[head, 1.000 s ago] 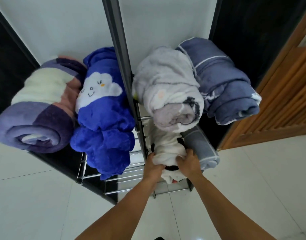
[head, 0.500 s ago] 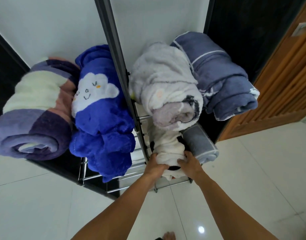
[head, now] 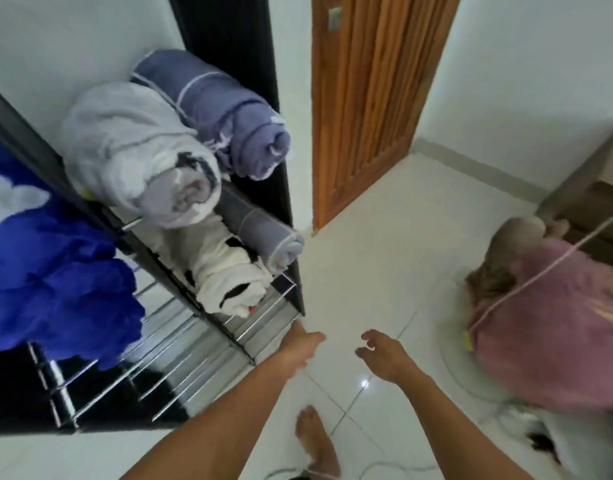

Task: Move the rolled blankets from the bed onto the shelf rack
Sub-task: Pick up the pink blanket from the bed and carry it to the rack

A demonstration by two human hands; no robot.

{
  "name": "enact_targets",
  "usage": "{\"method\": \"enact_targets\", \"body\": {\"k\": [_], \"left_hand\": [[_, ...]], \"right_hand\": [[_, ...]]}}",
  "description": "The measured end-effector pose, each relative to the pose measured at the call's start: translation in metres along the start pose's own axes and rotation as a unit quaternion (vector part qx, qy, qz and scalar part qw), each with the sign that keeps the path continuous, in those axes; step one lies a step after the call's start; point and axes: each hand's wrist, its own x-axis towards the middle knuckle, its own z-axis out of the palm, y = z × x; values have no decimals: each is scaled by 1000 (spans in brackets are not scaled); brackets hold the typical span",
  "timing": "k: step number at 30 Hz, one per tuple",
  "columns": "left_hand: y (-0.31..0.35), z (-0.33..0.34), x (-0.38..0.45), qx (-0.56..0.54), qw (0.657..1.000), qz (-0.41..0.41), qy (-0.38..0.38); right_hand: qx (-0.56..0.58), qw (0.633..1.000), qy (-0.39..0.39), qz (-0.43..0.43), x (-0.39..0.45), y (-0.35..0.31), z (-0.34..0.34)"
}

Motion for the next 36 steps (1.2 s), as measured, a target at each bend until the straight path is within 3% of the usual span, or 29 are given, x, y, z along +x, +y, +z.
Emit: {"method": "enact_targets", "body": {"k": [3,6,9,14,17,21,26,30,32,36], "left_hand": [[10,66,-29,116,988,81,-65],[7,145,-84,246,944,146,-166],[-9,236,-147,370,863,230,-257],[-46,380,-258,462,726,354,-367],[-71,447,-304,489,670,365,-422],[-100,516,-343,524,621,356,-461],[-114,584,-381,531,636,244,-503],[-125,638,-388,528,655,201,-502],[-128,671,-389,535,665,181,-489],[-138,750,-391,520,704,157,-458]], "right_hand": [[76,992,84,53,-67,80,-23],[197,954,193,117,-161,167,-26],[308,870,330,197,-266,258,-13],[399,740,452,298,-407,364,15],[452,671,496,316,-454,397,18],[513,597,526,321,-481,432,25],[560,508,553,350,-526,480,28],[546,479,585,362,-547,526,1],[532,483,597,356,-547,555,-22],[502,530,592,342,-542,643,-84]]}}
